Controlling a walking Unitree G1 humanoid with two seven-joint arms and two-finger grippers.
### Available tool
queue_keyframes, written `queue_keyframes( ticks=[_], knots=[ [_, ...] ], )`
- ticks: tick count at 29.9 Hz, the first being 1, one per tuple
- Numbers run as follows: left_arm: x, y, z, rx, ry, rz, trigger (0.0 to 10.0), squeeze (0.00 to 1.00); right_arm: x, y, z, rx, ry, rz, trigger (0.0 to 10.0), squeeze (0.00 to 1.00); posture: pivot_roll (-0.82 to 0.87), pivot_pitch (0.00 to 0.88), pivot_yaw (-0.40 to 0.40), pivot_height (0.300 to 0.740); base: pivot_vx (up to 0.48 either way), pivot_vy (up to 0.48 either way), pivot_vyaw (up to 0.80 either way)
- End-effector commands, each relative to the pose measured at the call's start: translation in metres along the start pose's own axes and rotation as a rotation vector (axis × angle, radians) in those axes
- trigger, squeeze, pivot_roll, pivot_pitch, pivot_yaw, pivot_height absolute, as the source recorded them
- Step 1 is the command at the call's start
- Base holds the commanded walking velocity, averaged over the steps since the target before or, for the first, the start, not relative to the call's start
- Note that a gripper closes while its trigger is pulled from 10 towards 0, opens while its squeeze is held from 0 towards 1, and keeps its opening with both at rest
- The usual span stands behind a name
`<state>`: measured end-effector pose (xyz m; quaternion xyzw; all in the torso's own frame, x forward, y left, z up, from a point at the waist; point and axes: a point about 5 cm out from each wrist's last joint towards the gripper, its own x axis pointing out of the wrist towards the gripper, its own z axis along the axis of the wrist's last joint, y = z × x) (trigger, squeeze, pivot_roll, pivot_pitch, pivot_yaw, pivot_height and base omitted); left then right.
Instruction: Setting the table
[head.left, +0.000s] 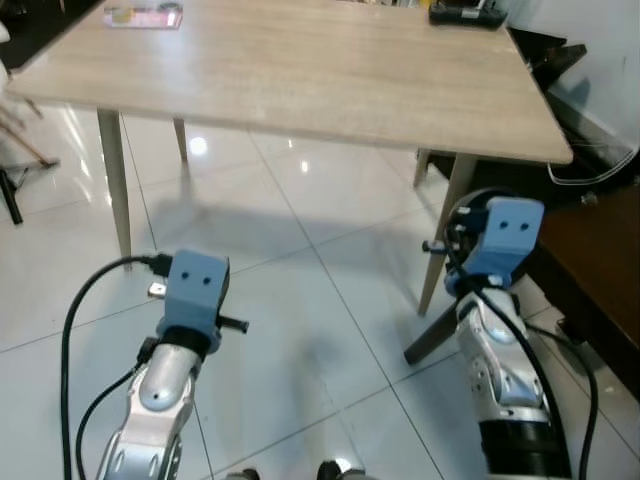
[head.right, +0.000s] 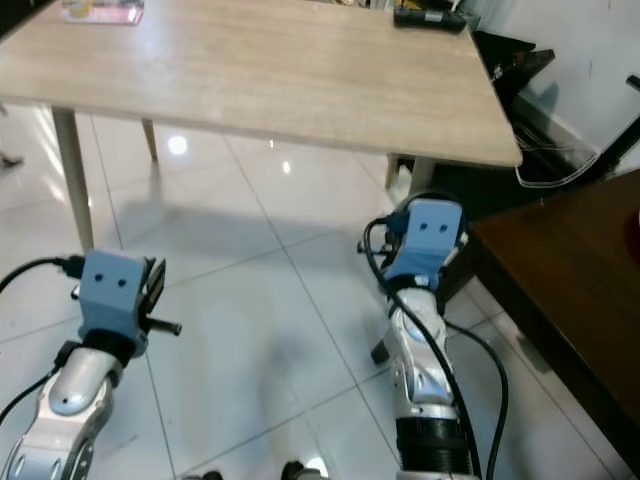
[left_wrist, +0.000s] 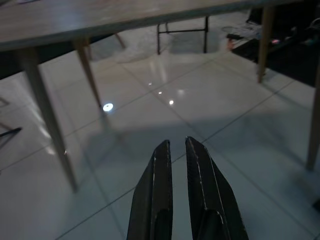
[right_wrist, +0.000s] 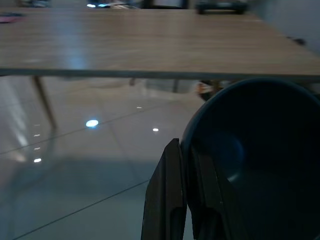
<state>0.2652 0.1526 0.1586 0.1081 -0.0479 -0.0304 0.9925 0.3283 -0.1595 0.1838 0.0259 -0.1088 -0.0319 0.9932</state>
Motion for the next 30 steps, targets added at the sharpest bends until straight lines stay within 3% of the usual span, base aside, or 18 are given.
queue_keyframes(
  ticks=[1, 5, 26, 30],
  knots=[
    [-0.0026, -0.0017, -0.0053, -0.007, 0.021, -0.006, 10.0, 0.00, -0.0014, -0.0012, -0.0005, -0.005, -0.001, 0.000, 10.0, 0.00, 0.09, 0.131, 0.015, 0.740, -0.296, 0.000, 0.00],
    [-0.0025, -0.0019, -0.0052, -0.008, 0.019, -0.005, 10.0, 0.00, -0.0013, -0.0013, -0.0005, -0.005, -0.001, 0.000, 10.0, 0.00, 0.09, 0.131, 0.015, 0.740, -0.271, 0.000, 0.00],
    [-0.0032, -0.0034, -0.0045, -0.014, 0.017, -0.005, 10.0, 0.00, -0.0025, -0.0017, -0.0006, 0.005, 0.003, -0.004, 10.0, 0.00, 0.09, 0.132, 0.013, 0.740, 0.000, 0.000, 0.00],
    [-0.0031, -0.0033, -0.0049, -0.014, 0.018, -0.004, 10.0, 0.00, -0.0018, -0.0025, -0.0013, 0.024, 0.009, -0.009, 10.0, 0.00, 0.09, 0.132, 0.012, 0.740, 0.000, 0.000, -0.75]
  ],
)
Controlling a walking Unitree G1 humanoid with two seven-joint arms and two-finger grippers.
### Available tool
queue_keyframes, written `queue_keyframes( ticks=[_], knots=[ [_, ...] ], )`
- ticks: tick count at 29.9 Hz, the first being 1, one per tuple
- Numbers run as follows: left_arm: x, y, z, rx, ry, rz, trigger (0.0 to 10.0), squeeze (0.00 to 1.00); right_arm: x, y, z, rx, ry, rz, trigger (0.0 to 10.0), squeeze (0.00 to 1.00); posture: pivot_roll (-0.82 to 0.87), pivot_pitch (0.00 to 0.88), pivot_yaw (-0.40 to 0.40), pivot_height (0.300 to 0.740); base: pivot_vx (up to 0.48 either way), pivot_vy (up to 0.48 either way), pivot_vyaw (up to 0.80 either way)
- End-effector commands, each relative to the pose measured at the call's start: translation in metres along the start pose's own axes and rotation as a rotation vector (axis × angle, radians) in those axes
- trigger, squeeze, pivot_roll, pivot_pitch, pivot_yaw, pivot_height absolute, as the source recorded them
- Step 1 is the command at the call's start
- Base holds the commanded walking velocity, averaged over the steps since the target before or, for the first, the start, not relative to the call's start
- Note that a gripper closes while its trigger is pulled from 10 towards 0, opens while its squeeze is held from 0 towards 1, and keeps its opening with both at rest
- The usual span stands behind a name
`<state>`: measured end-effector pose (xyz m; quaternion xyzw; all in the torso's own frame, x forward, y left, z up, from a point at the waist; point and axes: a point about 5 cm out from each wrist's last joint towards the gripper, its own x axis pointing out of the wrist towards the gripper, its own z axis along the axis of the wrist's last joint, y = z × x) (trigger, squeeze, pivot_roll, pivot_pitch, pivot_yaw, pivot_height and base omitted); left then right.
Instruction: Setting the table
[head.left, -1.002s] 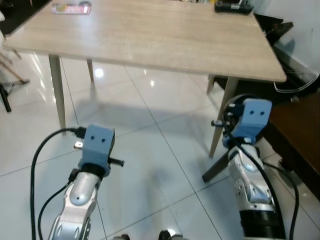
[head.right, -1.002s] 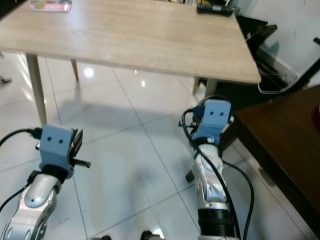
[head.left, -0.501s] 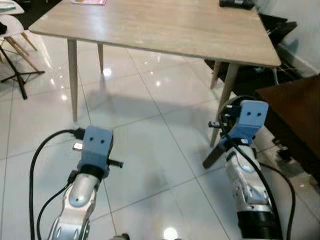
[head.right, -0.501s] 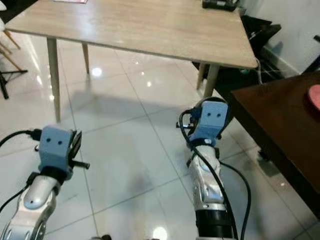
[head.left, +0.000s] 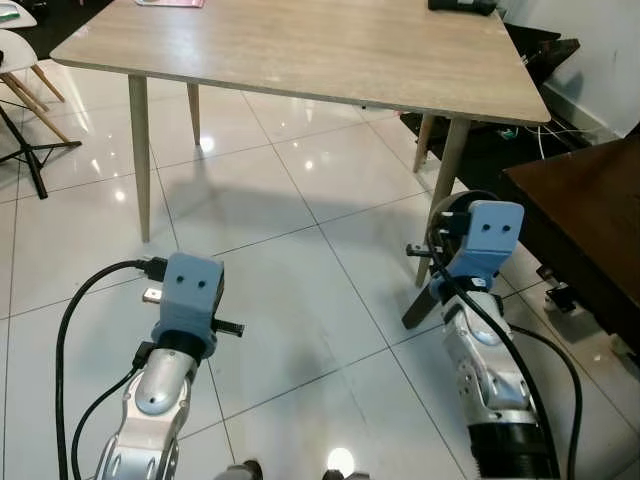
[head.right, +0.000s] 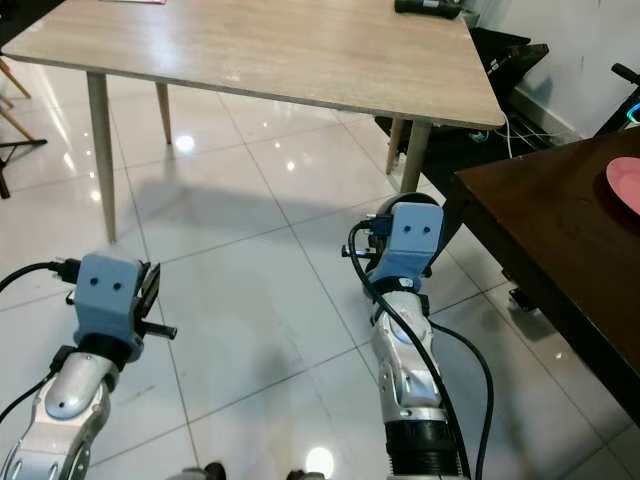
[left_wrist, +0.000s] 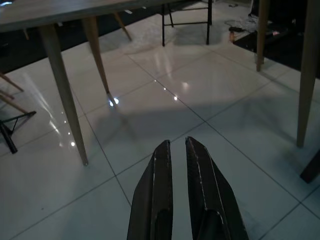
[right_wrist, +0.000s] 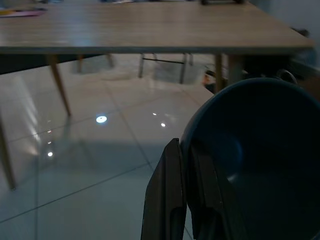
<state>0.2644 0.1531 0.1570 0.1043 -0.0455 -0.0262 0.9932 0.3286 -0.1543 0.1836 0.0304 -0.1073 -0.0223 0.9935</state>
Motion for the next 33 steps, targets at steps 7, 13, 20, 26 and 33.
queue_keyframes(
  ticks=[7, 13, 20, 26, 33],
  knots=[
    [-0.0022, -0.0036, -0.0040, -0.006, 0.016, -0.014, 10.0, 0.00, -0.0013, -0.0090, -0.0002, 0.022, 0.007, -0.035, 10.0, 0.00, 0.09, 0.130, 0.012, 0.740, 0.000, 0.000, -0.80],
    [-0.0020, -0.0042, -0.0036, -0.015, 0.013, -0.018, 10.0, 0.00, -0.0006, -0.0108, 0.0001, 0.034, 0.010, -0.049, 10.0, 0.00, 0.09, 0.128, 0.011, 0.740, 0.000, 0.000, -0.80],
    [-0.0022, -0.0042, -0.0032, -0.016, 0.011, -0.020, 10.0, 0.00, -0.0002, -0.0120, 0.0001, 0.044, 0.013, -0.057, 10.0, 0.00, 0.09, 0.128, 0.010, 0.740, 0.000, 0.000, -0.80],
    [-0.0021, -0.0040, -0.0035, -0.011, 0.014, -0.020, 10.0, 0.00, -0.0003, -0.0122, 0.0001, 0.044, 0.014, -0.060, 10.0, 0.00, 0.09, 0.131, 0.011, 0.740, 0.000, 0.000, -0.80],
    [-0.0018, -0.0039, -0.0033, -0.013, 0.014, -0.018, 10.0, 0.00, -0.0004, -0.0127, 0.0004, 0.044, 0.015, -0.062, 10.0, 0.00, 0.09, 0.132, 0.011, 0.740, 0.000, 0.000, -0.80]
  ],
)
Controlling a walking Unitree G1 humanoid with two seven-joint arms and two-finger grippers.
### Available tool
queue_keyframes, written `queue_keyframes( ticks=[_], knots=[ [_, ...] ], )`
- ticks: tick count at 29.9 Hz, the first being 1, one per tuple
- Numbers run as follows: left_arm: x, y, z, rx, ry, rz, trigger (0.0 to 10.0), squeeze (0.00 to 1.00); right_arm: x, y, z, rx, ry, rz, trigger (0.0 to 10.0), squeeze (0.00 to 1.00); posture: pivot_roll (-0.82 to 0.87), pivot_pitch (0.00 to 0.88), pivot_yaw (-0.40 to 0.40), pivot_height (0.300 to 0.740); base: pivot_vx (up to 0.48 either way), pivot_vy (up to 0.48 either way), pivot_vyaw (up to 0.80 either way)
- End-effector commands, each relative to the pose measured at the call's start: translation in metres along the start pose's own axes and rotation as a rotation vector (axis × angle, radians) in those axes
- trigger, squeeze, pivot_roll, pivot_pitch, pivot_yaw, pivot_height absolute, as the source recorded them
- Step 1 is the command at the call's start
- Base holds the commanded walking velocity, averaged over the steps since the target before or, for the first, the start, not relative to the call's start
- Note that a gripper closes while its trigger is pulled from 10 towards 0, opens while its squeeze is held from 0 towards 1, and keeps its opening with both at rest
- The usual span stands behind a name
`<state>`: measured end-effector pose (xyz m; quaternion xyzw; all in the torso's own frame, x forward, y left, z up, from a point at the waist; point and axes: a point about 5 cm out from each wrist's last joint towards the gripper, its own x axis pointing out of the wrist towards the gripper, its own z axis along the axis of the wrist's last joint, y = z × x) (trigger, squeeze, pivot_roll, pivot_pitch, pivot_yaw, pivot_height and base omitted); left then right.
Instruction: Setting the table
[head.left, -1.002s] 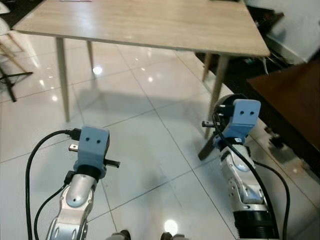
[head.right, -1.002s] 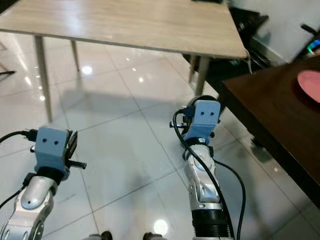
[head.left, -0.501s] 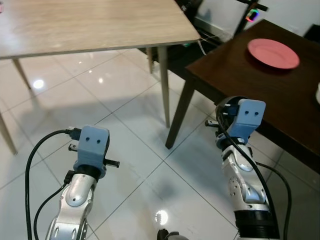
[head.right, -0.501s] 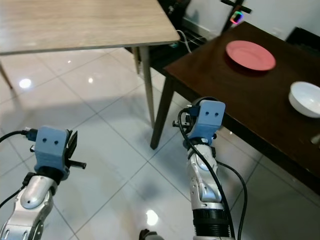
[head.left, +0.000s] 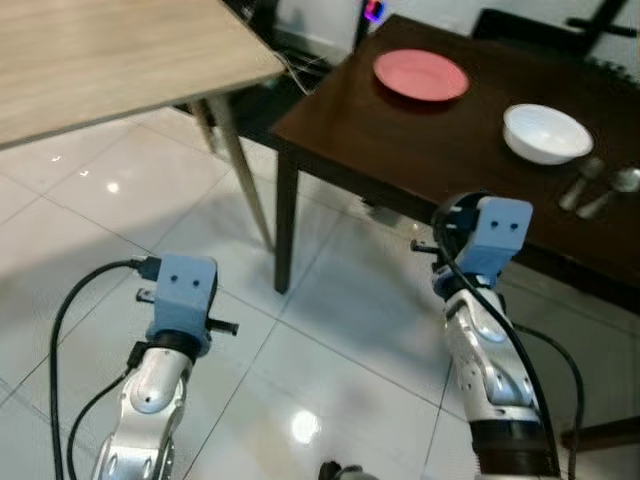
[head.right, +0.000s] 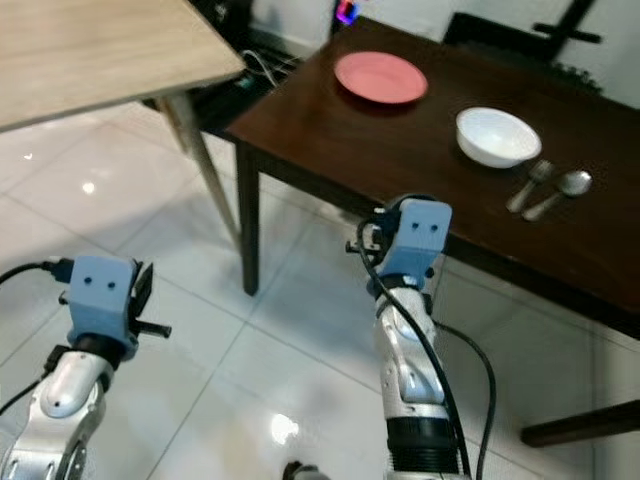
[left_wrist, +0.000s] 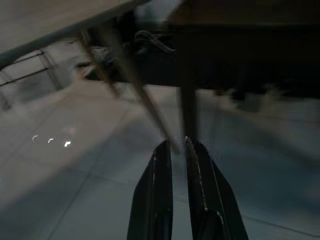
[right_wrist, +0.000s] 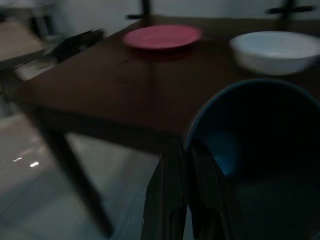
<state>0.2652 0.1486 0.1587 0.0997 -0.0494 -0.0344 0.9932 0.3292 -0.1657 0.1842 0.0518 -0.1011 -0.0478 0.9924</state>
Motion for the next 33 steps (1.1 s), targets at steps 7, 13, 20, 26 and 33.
queue_keyframes(
  ticks=[7, 13, 20, 26, 33],
  knots=[
    [-0.0033, 0.0003, -0.0053, -0.004, 0.025, 0.002, 10.0, 0.00, -0.0018, -0.0013, -0.0001, 0.007, 0.002, -0.007, 10.0, 0.00, 0.09, 0.135, 0.011, 0.740, 0.000, 0.000, -0.80],
    [-0.0027, 0.0012, -0.0043, 0.002, 0.015, 0.012, 10.0, 0.00, -0.0018, 0.0005, 0.0017, -0.003, -0.009, 0.003, 10.0, 0.00, 0.09, 0.134, 0.012, 0.740, 0.000, 0.000, -0.80],
    [-0.0013, 0.0022, -0.0031, 0.012, 0.001, 0.019, 10.0, 0.00, -0.0024, 0.0054, 0.0048, -0.020, -0.036, 0.039, 10.0, 0.00, 0.09, 0.133, 0.010, 0.740, 0.410, 0.000, 0.00],
    [-0.0019, 0.0020, -0.0038, 0.012, 0.004, 0.020, 10.0, 0.00, -0.0027, 0.0052, 0.0054, -0.016, -0.042, 0.044, 10.0, 0.00, 0.09, 0.134, 0.010, 0.740, 0.450, 0.000, 0.00],
    [-0.0023, 0.0023, -0.0042, 0.013, 0.004, 0.021, 10.0, 0.00, -0.0031, 0.0050, 0.0043, 0.010, -0.031, 0.038, 10.0, 0.00, 0.09, 0.136, 0.011, 0.740, 0.450, 0.000, -0.23]
  ],
)
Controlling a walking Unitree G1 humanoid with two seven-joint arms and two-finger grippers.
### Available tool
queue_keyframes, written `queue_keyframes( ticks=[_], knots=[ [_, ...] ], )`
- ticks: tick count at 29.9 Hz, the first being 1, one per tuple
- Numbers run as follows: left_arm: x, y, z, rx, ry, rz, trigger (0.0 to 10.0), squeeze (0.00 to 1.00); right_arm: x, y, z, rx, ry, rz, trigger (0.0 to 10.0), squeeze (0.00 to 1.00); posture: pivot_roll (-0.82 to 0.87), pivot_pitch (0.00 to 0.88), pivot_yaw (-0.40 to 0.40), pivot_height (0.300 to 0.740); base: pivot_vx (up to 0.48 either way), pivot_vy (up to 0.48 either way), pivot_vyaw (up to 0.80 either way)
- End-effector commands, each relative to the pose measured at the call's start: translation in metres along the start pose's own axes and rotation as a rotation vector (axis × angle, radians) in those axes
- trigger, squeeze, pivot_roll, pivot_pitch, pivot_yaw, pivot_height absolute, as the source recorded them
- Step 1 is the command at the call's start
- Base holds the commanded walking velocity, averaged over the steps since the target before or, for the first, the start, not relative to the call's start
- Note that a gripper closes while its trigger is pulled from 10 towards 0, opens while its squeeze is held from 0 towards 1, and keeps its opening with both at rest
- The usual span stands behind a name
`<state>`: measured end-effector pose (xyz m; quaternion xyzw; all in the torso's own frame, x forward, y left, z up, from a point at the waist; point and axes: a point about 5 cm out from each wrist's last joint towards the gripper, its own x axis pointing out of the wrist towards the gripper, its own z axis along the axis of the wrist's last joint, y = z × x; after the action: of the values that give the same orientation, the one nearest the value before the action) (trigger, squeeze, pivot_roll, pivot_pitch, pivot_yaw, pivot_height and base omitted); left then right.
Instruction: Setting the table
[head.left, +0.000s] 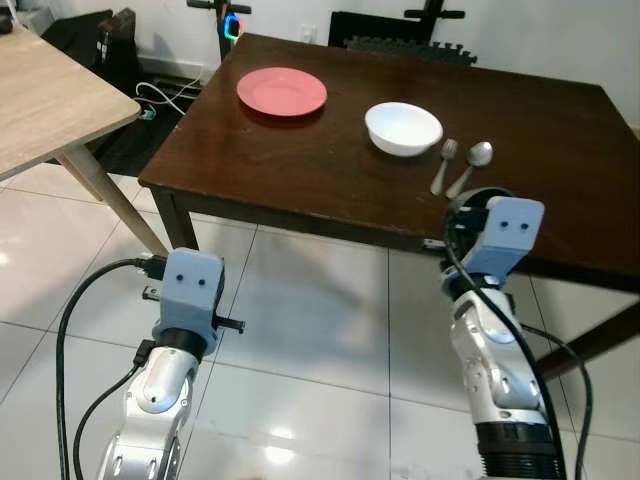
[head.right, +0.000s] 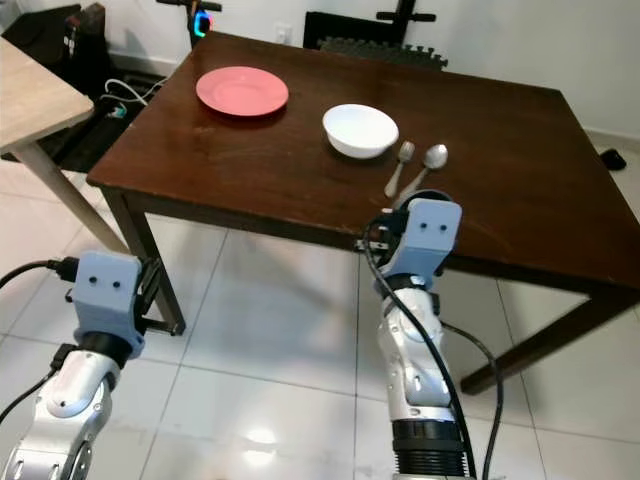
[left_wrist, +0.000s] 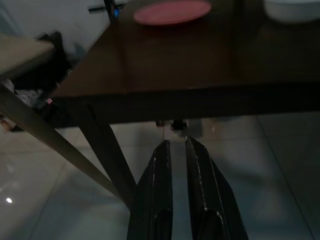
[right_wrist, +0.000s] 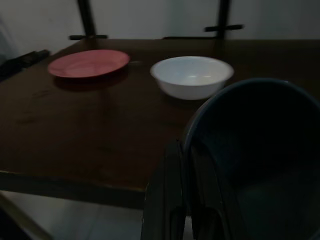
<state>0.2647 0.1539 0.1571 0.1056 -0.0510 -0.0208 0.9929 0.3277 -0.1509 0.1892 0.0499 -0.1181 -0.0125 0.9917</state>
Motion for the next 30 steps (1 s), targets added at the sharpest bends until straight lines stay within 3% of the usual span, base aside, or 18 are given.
queue_keyframes(
  ticks=[1, 8, 13, 21, 30],
  knots=[
    [-0.001, -0.002, -0.002, 0.000, 0.005, -0.006, 10.0, 0.00, -0.002, -0.010, 0.001, 0.002, -0.002, -0.035, 10.0, 0.00, 0.09, 0.136, 0.011, 0.740, 0.446, 0.000, -0.80],
    [-0.002, -0.003, -0.002, 0.002, 0.006, -0.007, 10.0, 0.00, -0.002, -0.011, 0.002, -0.009, -0.009, -0.036, 10.0, 0.00, 0.09, 0.138, 0.011, 0.740, 0.442, 0.000, -0.78],
    [-0.003, -0.003, -0.003, 0.004, 0.011, -0.006, 10.0, 0.00, -0.003, -0.010, 0.002, -0.019, -0.015, -0.030, 10.0, 0.00, 0.09, 0.139, 0.010, 0.740, 0.321, 0.000, 0.00],
    [-0.004, -0.004, -0.004, 0.009, 0.018, -0.009, 10.0, 0.00, 0.000, -0.002, 0.014, -0.082, -0.070, 0.051, 10.0, 0.00, 0.09, 0.138, 0.007, 0.740, 0.000, 0.000, 0.00],
    [-0.003, -0.004, -0.005, 0.011, 0.023, -0.002, 10.0, 0.00, 0.003, 0.005, 0.031, -0.087, -0.138, 0.116, 10.0, 0.00, 0.09, 0.136, 0.005, 0.740, 0.000, 0.000, 0.00]
  ],
)
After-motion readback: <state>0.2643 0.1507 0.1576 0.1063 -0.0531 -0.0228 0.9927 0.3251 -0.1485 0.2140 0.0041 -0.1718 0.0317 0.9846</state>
